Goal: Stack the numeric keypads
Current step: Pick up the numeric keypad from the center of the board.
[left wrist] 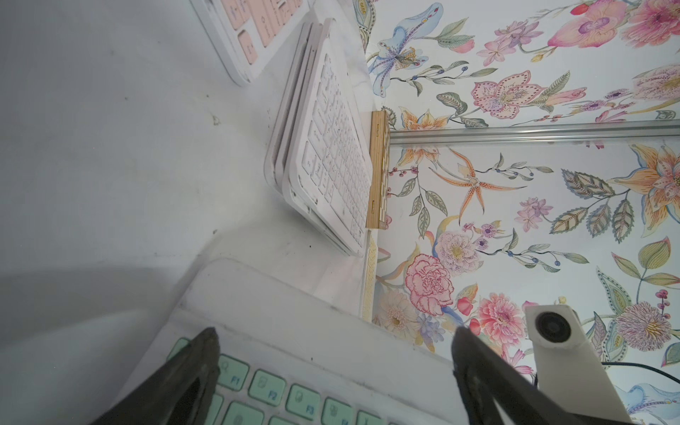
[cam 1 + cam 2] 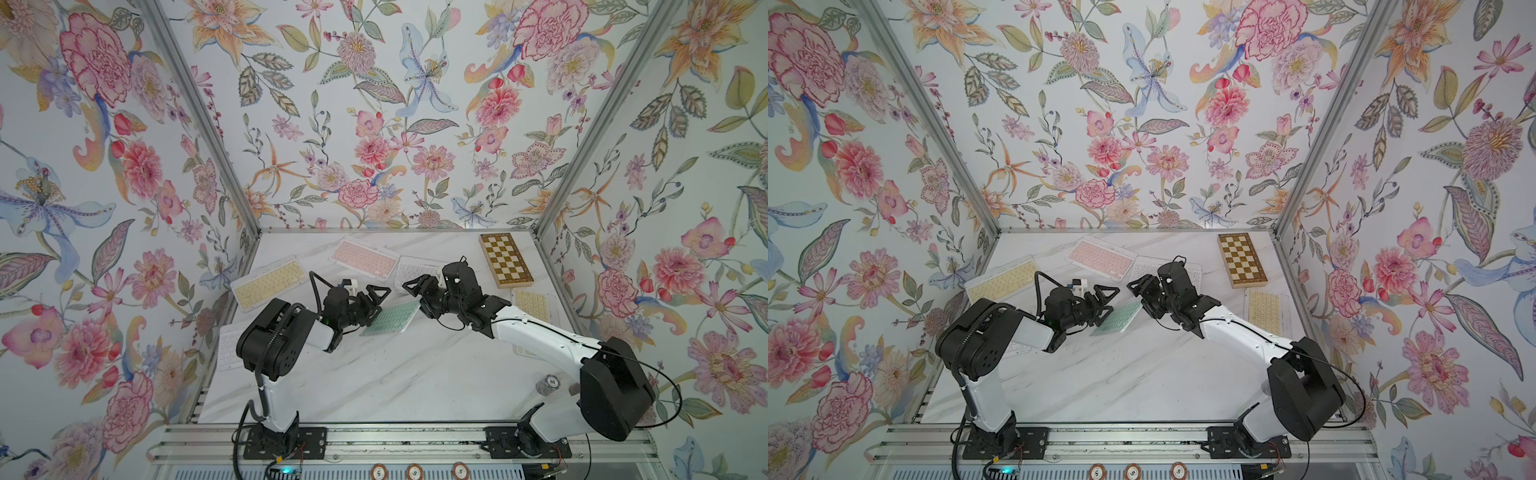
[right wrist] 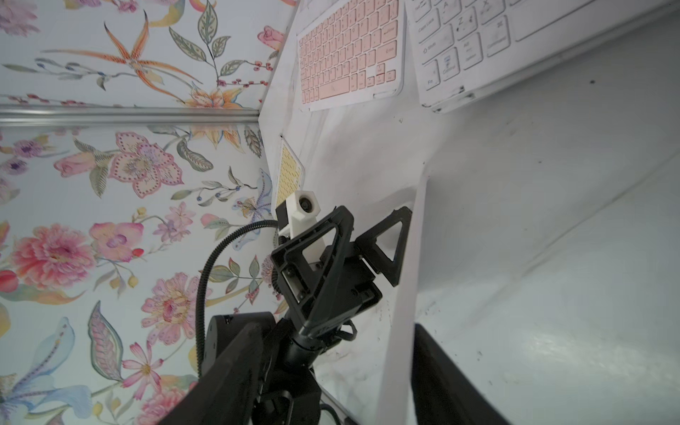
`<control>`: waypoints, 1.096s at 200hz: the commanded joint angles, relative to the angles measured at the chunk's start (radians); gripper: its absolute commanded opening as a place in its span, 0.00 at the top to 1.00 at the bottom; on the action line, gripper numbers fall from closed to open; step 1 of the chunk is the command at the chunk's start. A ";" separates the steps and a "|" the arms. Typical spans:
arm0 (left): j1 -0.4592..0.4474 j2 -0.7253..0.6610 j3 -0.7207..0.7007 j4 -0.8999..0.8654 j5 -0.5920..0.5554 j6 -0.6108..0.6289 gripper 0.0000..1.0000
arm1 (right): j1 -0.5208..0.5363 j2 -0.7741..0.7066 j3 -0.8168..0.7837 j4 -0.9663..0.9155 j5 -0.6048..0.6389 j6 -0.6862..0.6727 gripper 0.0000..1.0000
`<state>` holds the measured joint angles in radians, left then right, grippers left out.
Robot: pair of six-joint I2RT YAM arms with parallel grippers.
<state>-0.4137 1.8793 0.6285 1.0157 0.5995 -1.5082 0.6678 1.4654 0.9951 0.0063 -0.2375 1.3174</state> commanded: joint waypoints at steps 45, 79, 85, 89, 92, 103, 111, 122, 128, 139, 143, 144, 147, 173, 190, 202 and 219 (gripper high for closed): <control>-0.002 -0.014 -0.003 -0.007 0.010 0.009 0.01 | 0.019 -0.036 0.113 -0.122 0.002 -0.108 0.54; 0.008 -0.027 0.001 -0.022 0.011 0.018 0.01 | 0.030 -0.027 0.149 -0.156 -0.009 -0.150 0.62; 0.010 -0.028 0.004 -0.029 0.011 0.023 0.01 | 0.029 -0.024 0.149 -0.156 -0.014 -0.153 0.64; 0.010 -0.029 0.005 -0.035 0.011 0.026 0.01 | 0.029 -0.021 0.148 -0.155 -0.017 -0.155 0.65; 0.010 -0.029 0.006 -0.037 0.011 0.028 0.01 | 0.029 -0.020 0.148 -0.155 -0.019 -0.157 0.66; 0.010 -0.029 0.010 -0.039 0.014 0.029 0.01 | 0.029 -0.019 0.149 -0.159 -0.018 -0.175 0.69; 0.011 -0.029 0.011 -0.038 0.017 0.028 0.01 | 0.029 -0.019 0.152 -0.166 -0.016 -0.187 0.71; 0.015 -0.035 0.016 -0.043 0.022 0.029 0.01 | 0.024 -0.018 0.150 -0.172 -0.023 -0.198 0.74; 0.018 -0.040 0.020 -0.048 0.025 0.032 0.01 | 0.019 -0.018 0.147 -0.173 -0.033 -0.205 0.76; 0.025 -0.052 0.032 -0.074 0.031 0.042 0.00 | 0.009 -0.017 0.142 -0.178 -0.049 -0.219 0.80; 0.029 -0.057 0.037 -0.084 0.034 0.047 0.00 | 0.005 -0.016 0.142 -0.182 -0.054 -0.226 0.82; 0.029 -0.059 0.039 -0.087 0.035 0.048 0.01 | 0.004 -0.017 0.142 -0.184 -0.055 -0.228 0.82; 0.031 -0.063 0.042 -0.093 0.037 0.049 0.01 | 0.001 -0.017 0.140 -0.186 -0.057 -0.234 0.84; 0.054 -0.106 0.100 -0.175 0.066 0.085 0.01 | -0.051 -0.016 0.145 -0.198 -0.117 -0.303 0.89; 0.068 -0.139 0.176 -0.293 0.078 0.149 0.01 | -0.105 -0.016 0.157 -0.210 -0.187 -0.371 0.95; 0.080 -0.158 0.243 -0.399 0.079 0.208 0.01 | -0.155 -0.020 0.166 -0.206 -0.245 -0.420 0.97; 0.091 -0.170 0.344 -0.539 0.069 0.302 0.00 | -0.222 -0.028 0.187 -0.207 -0.317 -0.490 0.98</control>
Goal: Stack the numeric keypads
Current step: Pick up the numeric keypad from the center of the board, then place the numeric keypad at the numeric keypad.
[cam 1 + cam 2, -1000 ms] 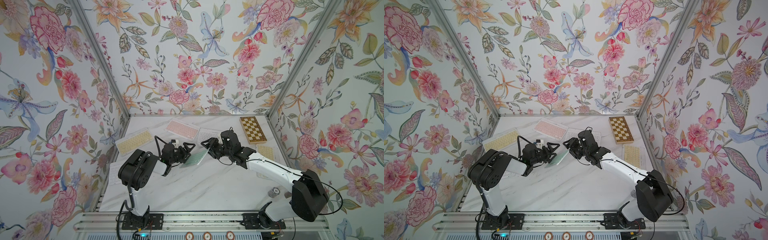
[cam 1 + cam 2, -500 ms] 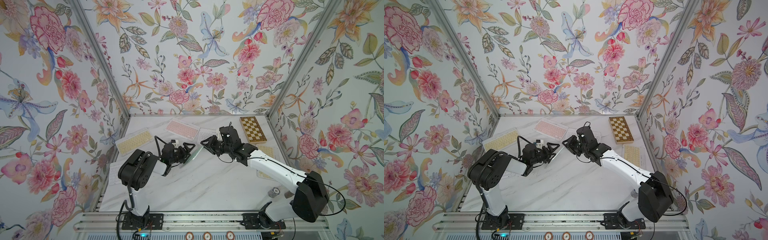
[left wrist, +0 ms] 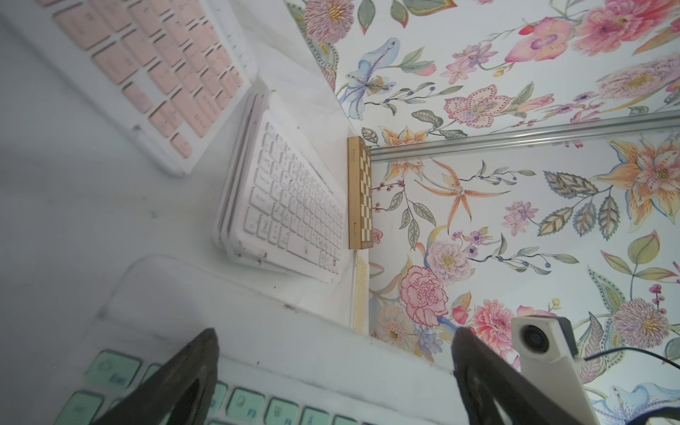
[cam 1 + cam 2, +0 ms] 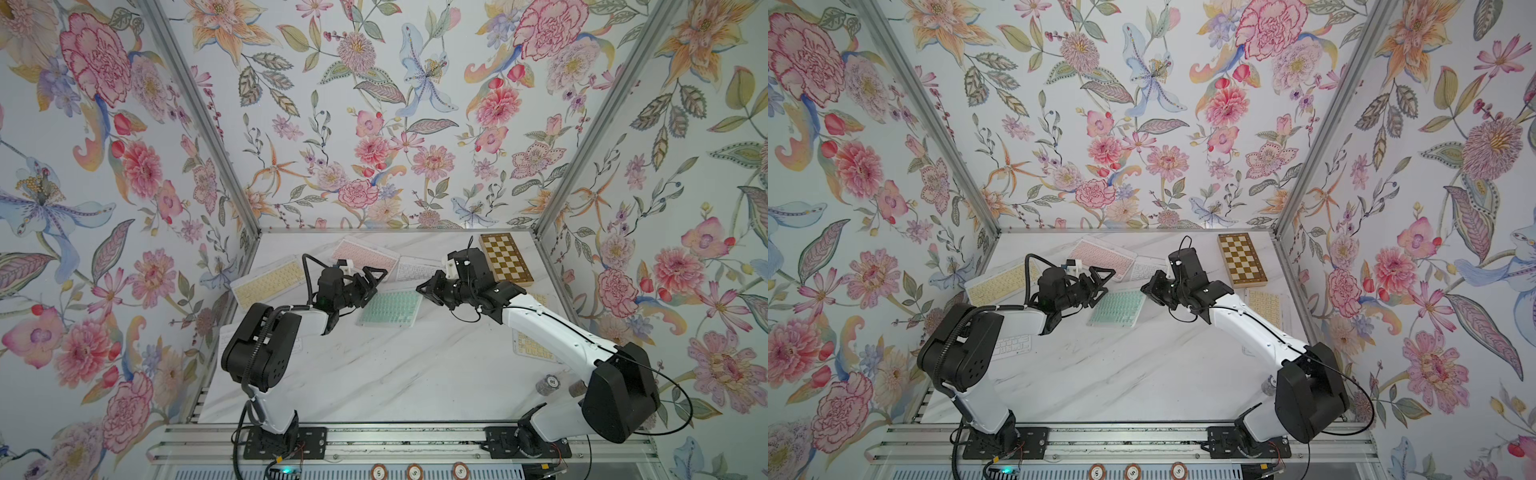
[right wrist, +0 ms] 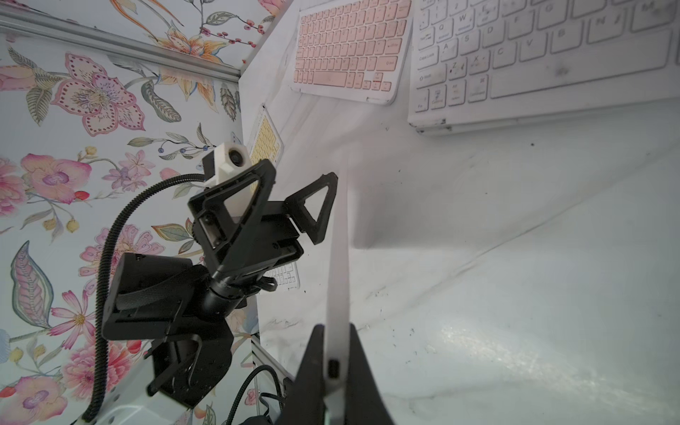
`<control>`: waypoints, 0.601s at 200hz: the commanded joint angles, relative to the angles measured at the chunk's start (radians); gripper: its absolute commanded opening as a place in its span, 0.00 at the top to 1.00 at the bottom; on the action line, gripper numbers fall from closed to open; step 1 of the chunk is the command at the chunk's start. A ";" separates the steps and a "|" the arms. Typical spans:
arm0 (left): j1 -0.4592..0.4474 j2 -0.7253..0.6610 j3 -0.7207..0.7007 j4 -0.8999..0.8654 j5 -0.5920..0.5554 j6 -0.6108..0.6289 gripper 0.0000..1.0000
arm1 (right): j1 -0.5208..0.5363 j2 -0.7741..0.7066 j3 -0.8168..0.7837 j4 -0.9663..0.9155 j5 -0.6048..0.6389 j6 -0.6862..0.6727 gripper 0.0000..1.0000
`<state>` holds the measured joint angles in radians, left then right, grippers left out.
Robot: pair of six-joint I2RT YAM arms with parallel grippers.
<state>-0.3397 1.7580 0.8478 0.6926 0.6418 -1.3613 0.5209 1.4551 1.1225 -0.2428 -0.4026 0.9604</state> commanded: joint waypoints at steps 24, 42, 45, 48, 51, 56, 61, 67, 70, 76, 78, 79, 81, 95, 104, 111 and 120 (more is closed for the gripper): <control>0.022 -0.021 0.271 -0.390 0.011 0.283 0.01 | -0.184 -0.013 0.096 0.035 -0.225 -0.219 1.00; 0.022 0.023 0.372 -0.489 -0.019 0.364 0.01 | -0.272 0.016 0.123 0.033 -0.288 -0.266 1.00; 0.022 0.032 0.391 -0.506 -0.024 0.378 0.01 | -0.285 0.022 0.128 0.033 -0.296 -0.272 0.99; 0.022 0.043 0.409 -0.523 -0.029 0.392 0.01 | -0.298 0.029 0.132 0.032 -0.305 -0.279 0.99; 0.022 0.054 0.429 -0.537 -0.034 0.405 0.01 | -0.311 0.036 0.137 0.033 -0.315 -0.285 1.00; 0.019 0.075 0.461 -0.566 -0.043 0.425 0.01 | -0.330 0.048 0.145 0.038 -0.331 -0.294 1.00; 0.020 0.096 0.492 -0.590 -0.050 0.444 0.01 | -0.348 0.062 0.155 0.040 -0.347 -0.306 0.99; 0.018 0.122 0.525 -0.610 -0.053 0.461 0.01 | -0.366 0.078 0.166 0.040 -0.358 -0.317 0.99; 0.018 0.135 0.541 -0.616 -0.054 0.467 0.01 | -0.375 0.085 0.172 0.039 -0.361 -0.323 0.99; 0.015 0.160 0.569 -0.627 -0.056 0.475 0.01 | -0.391 0.101 0.181 0.043 -0.370 -0.339 0.99; 0.015 0.168 0.576 -0.628 -0.057 0.478 0.01 | -0.397 0.107 0.184 0.046 -0.375 -0.342 0.99; 0.013 0.171 0.581 -0.629 -0.057 0.479 0.01 | -0.399 0.110 0.185 0.047 -0.376 -0.345 0.99; 0.011 0.178 0.590 -0.631 -0.058 0.482 0.01 | -0.405 0.116 0.188 0.049 -0.381 -0.348 0.98; 0.000 0.232 0.651 -0.644 -0.064 0.495 0.01 | -0.444 0.158 0.208 0.060 -0.418 -0.361 0.98; -0.008 0.269 0.691 -0.652 -0.064 0.502 0.01 | -0.466 0.183 0.212 0.077 -0.445 -0.360 0.98; -0.014 0.294 0.720 -0.660 -0.066 0.506 0.01 | -0.481 0.200 0.218 0.090 -0.462 -0.361 0.98; -0.020 0.327 0.753 -0.659 -0.064 0.506 0.01 | -0.494 0.223 0.227 0.093 -0.479 -0.370 0.98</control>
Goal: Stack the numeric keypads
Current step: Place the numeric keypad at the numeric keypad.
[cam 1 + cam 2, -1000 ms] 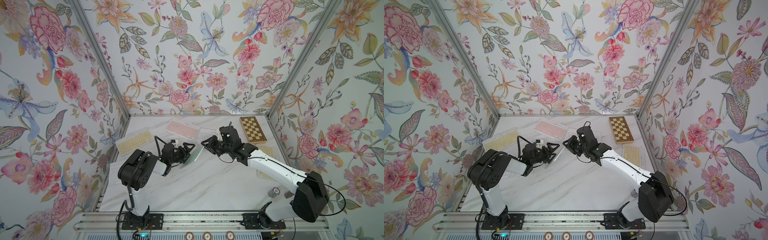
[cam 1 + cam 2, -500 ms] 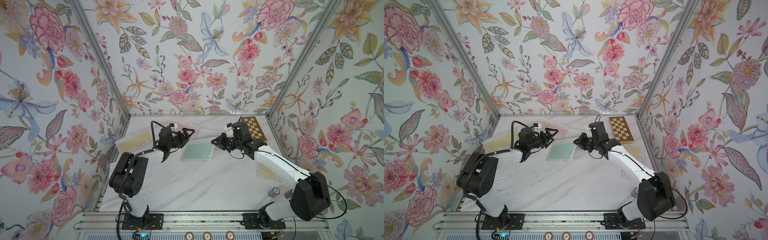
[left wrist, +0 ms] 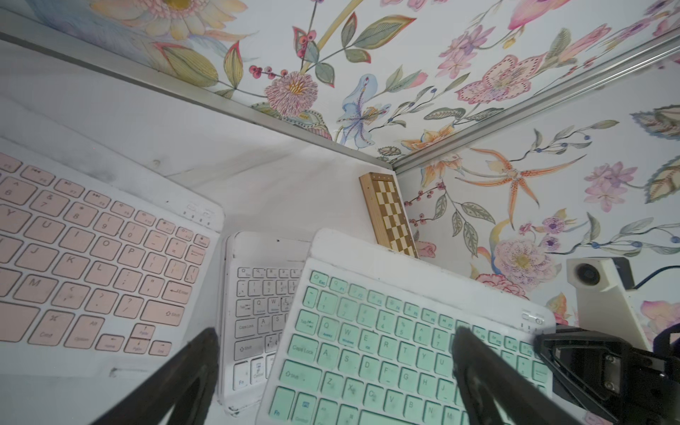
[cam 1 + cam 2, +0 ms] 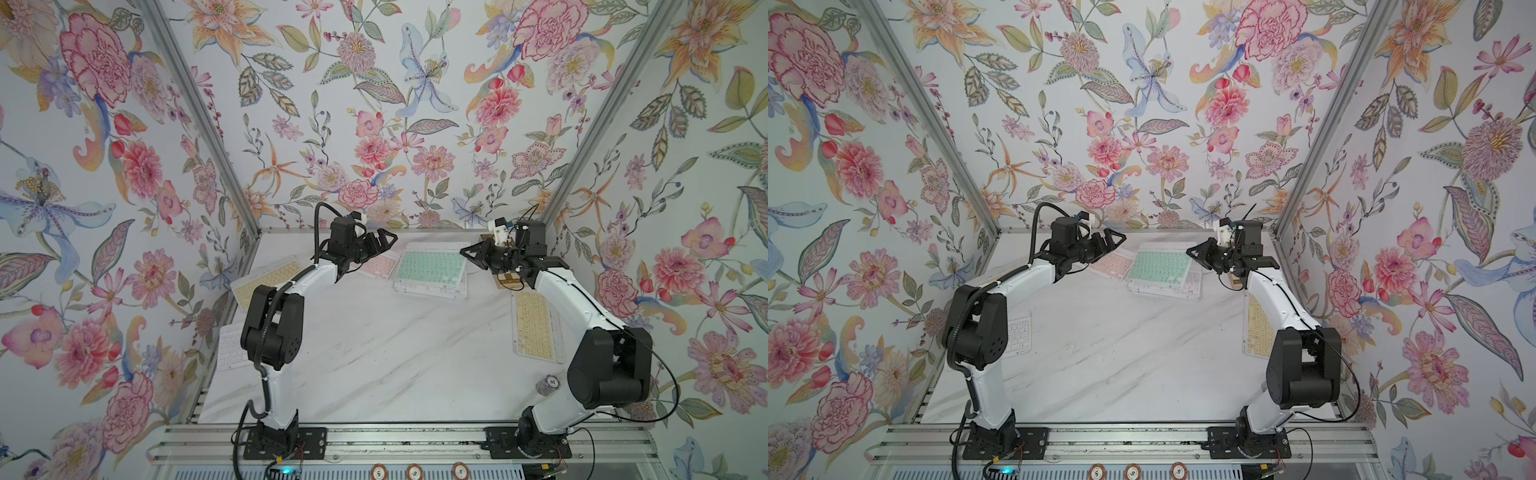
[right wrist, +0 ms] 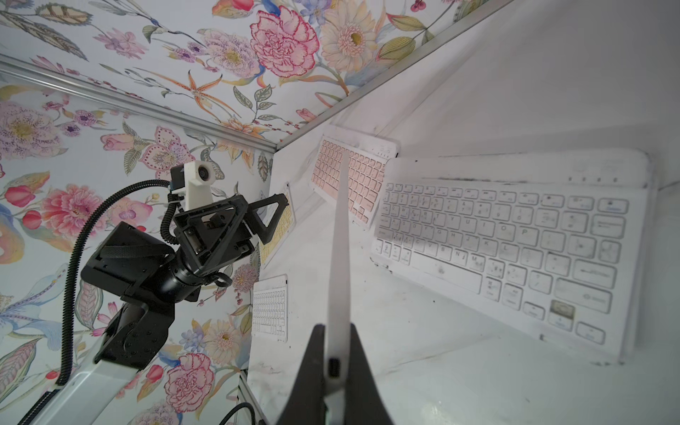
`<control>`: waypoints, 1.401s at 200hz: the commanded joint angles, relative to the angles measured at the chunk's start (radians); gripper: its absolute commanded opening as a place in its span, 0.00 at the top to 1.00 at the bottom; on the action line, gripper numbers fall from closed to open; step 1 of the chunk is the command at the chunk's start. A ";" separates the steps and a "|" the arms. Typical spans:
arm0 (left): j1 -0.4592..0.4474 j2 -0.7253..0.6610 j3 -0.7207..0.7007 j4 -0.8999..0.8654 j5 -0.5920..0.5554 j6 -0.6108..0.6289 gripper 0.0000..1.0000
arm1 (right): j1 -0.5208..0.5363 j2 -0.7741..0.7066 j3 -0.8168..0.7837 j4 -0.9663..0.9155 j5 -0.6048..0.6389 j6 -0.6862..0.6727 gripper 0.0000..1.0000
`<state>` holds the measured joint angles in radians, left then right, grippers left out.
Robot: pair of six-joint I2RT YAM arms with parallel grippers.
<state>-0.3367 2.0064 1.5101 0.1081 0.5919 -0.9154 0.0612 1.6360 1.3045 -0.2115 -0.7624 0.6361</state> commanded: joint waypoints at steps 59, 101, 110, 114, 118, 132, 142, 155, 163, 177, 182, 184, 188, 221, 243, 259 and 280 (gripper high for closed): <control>-0.046 0.239 0.245 -0.065 0.013 0.030 0.01 | -0.070 0.173 0.060 0.121 -0.186 -0.054 0.96; -0.056 0.317 0.295 -0.075 0.022 0.027 0.01 | -0.079 0.245 0.061 0.179 -0.234 -0.035 0.95; -0.059 0.328 0.298 -0.075 0.023 0.026 0.01 | -0.082 0.259 0.064 0.179 -0.240 -0.035 0.95; -0.059 0.332 0.299 -0.075 0.022 0.027 0.01 | -0.084 0.265 0.064 0.181 -0.243 -0.034 0.94; -0.060 0.338 0.300 -0.075 0.022 0.027 0.01 | -0.087 0.270 0.065 0.184 -0.246 -0.034 0.94; -0.064 0.351 0.304 -0.075 0.025 0.024 0.01 | -0.092 0.287 0.067 0.190 -0.256 -0.036 0.94; -0.066 0.362 0.308 -0.077 0.027 0.025 0.01 | -0.095 0.298 0.071 0.191 -0.265 -0.039 0.94; -0.071 0.373 0.312 -0.078 0.029 0.023 0.01 | -0.097 0.311 0.073 0.191 -0.273 -0.042 0.92; -0.074 0.379 0.316 -0.078 0.031 0.021 0.01 | -0.098 0.319 0.075 0.191 -0.272 -0.044 0.91; -0.079 0.385 0.314 -0.070 0.034 0.012 0.01 | -0.103 0.336 0.081 0.192 -0.277 -0.044 0.91; -0.082 0.386 0.314 -0.068 0.034 0.009 0.01 | -0.104 0.342 0.083 0.191 -0.279 -0.043 0.91; -0.082 0.385 0.314 -0.068 0.034 0.008 0.01 | -0.105 0.344 0.084 0.192 -0.280 -0.043 0.90; -0.082 0.386 0.314 -0.068 0.033 0.008 0.01 | -0.106 0.348 0.084 0.192 -0.278 -0.044 0.90; -0.089 0.385 0.312 -0.080 0.034 0.012 0.01 | -0.111 0.371 0.100 0.182 -0.280 -0.051 0.87; -0.090 0.375 0.303 -0.083 0.032 0.013 0.01 | -0.113 0.390 0.113 0.167 -0.277 -0.058 0.83; -0.090 0.371 0.298 -0.085 0.032 0.011 0.01 | -0.115 0.405 0.120 0.163 -0.274 -0.058 0.79; -0.091 0.370 0.294 -0.092 0.033 0.015 0.01 | -0.115 0.418 0.127 0.159 -0.270 -0.059 0.77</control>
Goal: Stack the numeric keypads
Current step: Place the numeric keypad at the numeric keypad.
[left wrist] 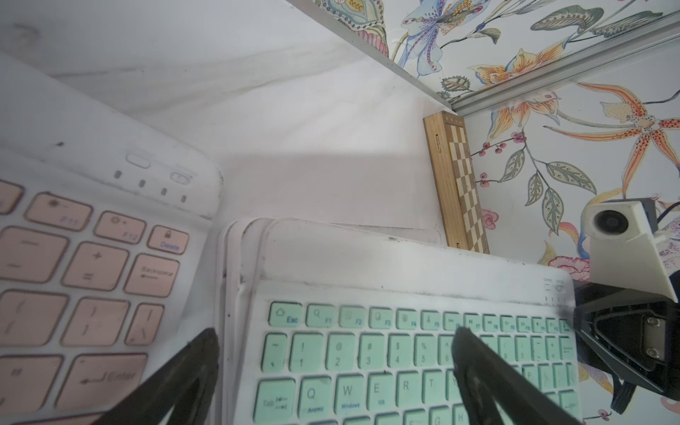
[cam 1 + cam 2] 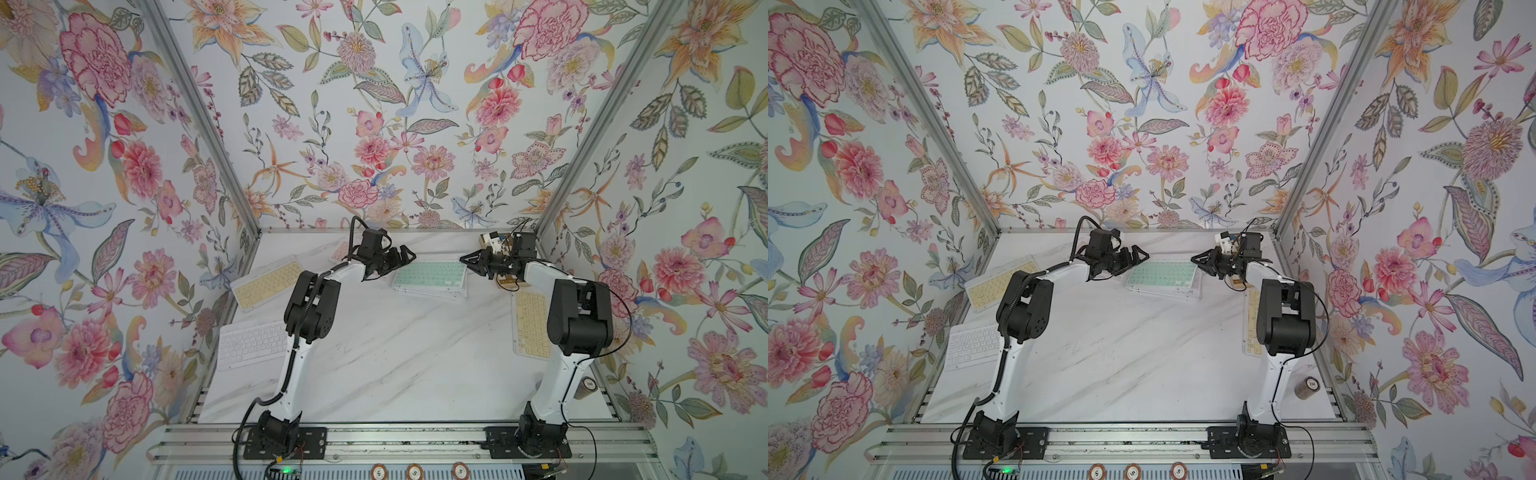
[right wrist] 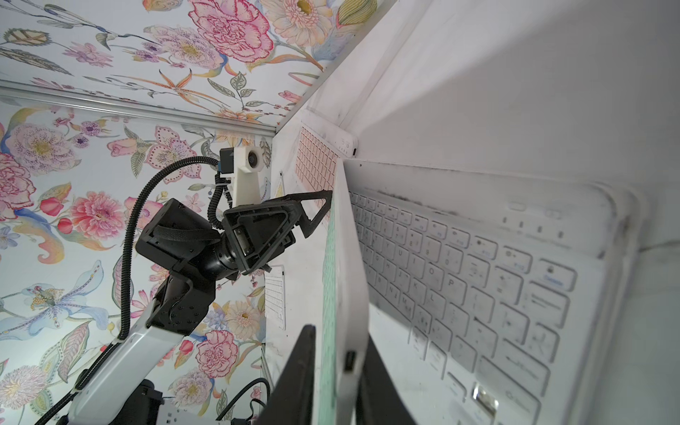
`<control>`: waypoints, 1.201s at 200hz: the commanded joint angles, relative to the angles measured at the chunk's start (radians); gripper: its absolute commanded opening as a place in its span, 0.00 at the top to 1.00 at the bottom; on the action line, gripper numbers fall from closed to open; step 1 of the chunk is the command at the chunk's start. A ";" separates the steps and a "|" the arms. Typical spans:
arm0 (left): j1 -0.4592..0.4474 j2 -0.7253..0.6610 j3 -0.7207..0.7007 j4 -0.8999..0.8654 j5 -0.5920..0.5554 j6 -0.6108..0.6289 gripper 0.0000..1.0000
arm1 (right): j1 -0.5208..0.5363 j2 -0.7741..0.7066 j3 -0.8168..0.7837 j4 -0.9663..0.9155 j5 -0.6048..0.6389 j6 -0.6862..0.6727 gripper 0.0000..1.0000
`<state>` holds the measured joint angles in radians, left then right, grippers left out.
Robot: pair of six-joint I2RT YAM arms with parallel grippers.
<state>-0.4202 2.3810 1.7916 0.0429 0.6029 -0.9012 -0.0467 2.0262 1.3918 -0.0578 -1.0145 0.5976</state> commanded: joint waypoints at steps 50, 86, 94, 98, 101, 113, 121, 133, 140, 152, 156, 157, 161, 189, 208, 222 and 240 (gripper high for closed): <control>-0.012 -0.017 -0.023 -0.015 0.026 -0.007 0.01 | -0.010 0.060 0.055 0.003 -0.010 -0.019 0.67; -0.015 -0.037 -0.049 -0.010 0.028 -0.013 0.01 | -0.010 0.082 0.070 0.003 -0.002 -0.013 0.64; -0.015 -0.041 -0.053 -0.009 0.026 -0.013 0.01 | -0.010 0.085 0.075 0.001 -0.001 -0.010 0.64; -0.014 -0.043 -0.055 -0.010 0.026 -0.014 0.01 | -0.010 0.087 0.077 0.001 0.000 -0.009 0.64; -0.015 -0.044 -0.057 -0.009 0.026 -0.015 0.01 | -0.009 0.087 0.079 0.001 0.002 -0.008 0.64; -0.015 -0.050 -0.059 -0.009 0.026 -0.017 0.01 | -0.012 0.093 0.084 -0.002 0.007 -0.007 0.64; -0.015 -0.054 -0.059 -0.009 0.026 -0.016 0.01 | -0.012 0.096 0.090 -0.002 0.010 -0.005 0.64; -0.015 -0.060 -0.061 -0.013 0.026 -0.020 0.01 | -0.013 0.104 0.097 -0.006 0.017 0.000 0.64; -0.017 -0.064 -0.061 -0.014 0.027 -0.020 0.01 | -0.014 0.109 0.101 -0.007 0.016 0.002 0.64; -0.018 -0.068 -0.060 -0.015 0.025 -0.021 0.01 | -0.014 0.116 0.106 -0.007 0.019 0.004 0.64; -0.018 -0.071 -0.059 -0.017 0.025 -0.021 0.00 | -0.014 0.118 0.107 -0.007 0.020 0.004 0.64; -0.018 -0.072 -0.059 -0.017 0.024 -0.021 0.01 | -0.014 0.118 0.107 -0.007 0.019 0.004 0.64; -0.019 -0.074 -0.060 -0.018 0.024 -0.021 0.01 | -0.015 0.120 0.107 -0.007 0.021 0.004 0.64; -0.025 -0.082 -0.058 -0.029 0.024 -0.019 0.01 | -0.019 0.130 0.107 -0.007 0.026 0.005 0.63; -0.030 -0.086 -0.055 -0.038 0.026 -0.021 0.01 | -0.023 0.134 0.107 -0.007 0.026 0.004 0.63; -0.032 -0.089 -0.050 -0.043 0.024 -0.021 0.00 | -0.027 0.136 0.106 -0.007 0.027 0.006 0.63; -0.035 -0.091 -0.040 -0.055 0.020 -0.019 0.01 | -0.031 0.139 0.106 -0.007 0.030 0.008 0.62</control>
<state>-0.4381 2.3562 1.7409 0.0074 0.6159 -0.9131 -0.0689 2.1601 1.4738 -0.0669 -0.9833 0.6025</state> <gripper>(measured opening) 0.994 0.374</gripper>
